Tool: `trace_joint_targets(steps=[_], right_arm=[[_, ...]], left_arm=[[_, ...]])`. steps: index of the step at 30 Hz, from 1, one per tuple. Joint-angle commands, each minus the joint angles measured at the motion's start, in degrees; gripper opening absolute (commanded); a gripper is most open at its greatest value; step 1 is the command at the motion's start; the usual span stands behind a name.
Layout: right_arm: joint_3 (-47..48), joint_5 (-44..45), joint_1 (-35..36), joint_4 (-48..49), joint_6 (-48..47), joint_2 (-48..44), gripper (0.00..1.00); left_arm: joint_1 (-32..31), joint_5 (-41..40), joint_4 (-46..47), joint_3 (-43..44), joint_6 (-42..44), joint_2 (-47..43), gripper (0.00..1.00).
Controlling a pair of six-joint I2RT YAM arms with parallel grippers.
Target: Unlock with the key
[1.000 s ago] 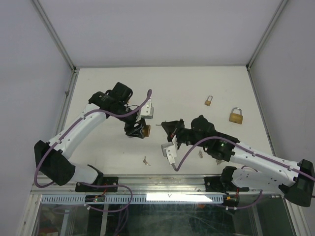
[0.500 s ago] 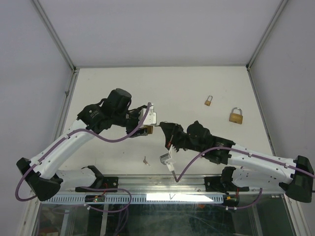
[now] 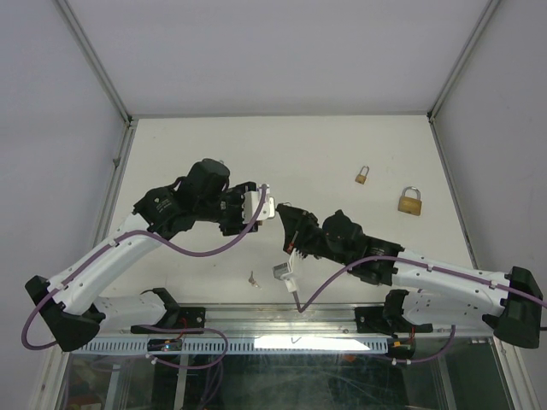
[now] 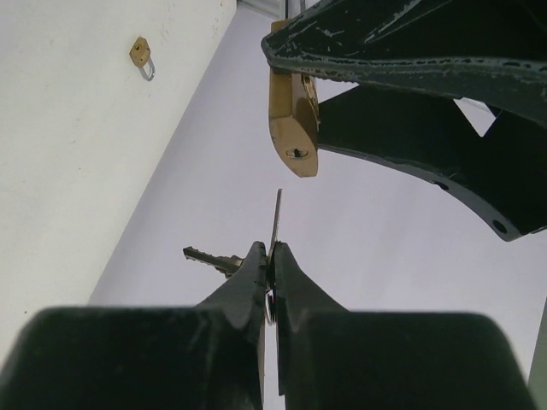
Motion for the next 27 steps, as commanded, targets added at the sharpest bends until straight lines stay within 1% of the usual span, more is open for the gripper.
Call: trace_joint_targets(steps=[1, 4, 6, 11, 18, 27], right_arm=[[2.3, 2.5, 0.5, 2.5, -2.4, -0.7, 0.0], [2.3, 2.9, 1.5, 3.7, -3.2, -0.1, 0.0], [2.6, 3.4, 2.0, 5.0, -2.9, 0.2, 0.0], [2.4, 3.6, 2.7, 4.1, -3.3, 0.5, 0.0], [1.6, 4.3, 2.8, 3.5, -3.1, 0.4, 0.0], [1.6, 4.6, 2.8, 2.9, -3.1, 0.7, 0.0]], left_arm=[[-1.4, -5.6, 5.9, 1.8, -0.6, -0.4, 0.0], [-3.2, -8.2, 5.8, 2.5, -1.7, 0.7, 0.0], [-4.0, -8.5, 5.7, 2.9, -2.5, 1.1, 0.0], [-4.7, -9.7, 5.7, 3.7, -3.3, 1.8, 0.0], [-5.2, -9.3, 5.7, 3.7, -5.4, 1.8, 0.0], [-5.8, -8.6, 6.4, 3.5, -4.8, 1.4, 0.0]])
